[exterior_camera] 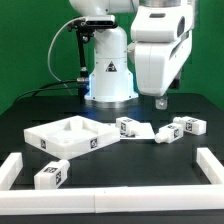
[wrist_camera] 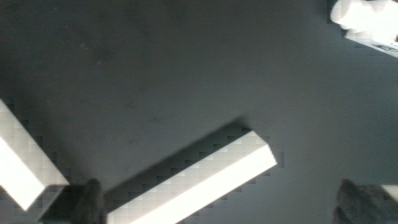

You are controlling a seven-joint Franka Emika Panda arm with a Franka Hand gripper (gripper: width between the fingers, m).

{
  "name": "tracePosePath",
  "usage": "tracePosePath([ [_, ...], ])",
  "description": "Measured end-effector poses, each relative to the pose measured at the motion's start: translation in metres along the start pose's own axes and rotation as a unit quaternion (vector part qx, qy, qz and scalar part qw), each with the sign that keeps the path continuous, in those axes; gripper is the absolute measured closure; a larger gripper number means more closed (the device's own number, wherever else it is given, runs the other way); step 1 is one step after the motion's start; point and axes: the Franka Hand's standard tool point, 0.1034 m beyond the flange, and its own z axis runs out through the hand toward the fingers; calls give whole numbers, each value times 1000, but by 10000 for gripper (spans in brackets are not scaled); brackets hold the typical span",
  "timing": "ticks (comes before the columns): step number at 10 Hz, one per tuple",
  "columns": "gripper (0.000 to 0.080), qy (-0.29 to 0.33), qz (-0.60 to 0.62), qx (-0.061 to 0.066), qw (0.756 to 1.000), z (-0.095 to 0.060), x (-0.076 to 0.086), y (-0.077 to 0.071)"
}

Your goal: Assemble one leg

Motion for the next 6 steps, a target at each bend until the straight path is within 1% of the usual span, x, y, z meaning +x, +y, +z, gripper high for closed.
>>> tracePosePath([
  [1,150,-1,-6,3,1000,-1,1,2],
  [4,150,-1,-6,3,1000,0,0,2],
  [5,150,-1,-15,1,1000,0,-3,4],
  [6,150,3,-43,-9,999,0,-22,11],
])
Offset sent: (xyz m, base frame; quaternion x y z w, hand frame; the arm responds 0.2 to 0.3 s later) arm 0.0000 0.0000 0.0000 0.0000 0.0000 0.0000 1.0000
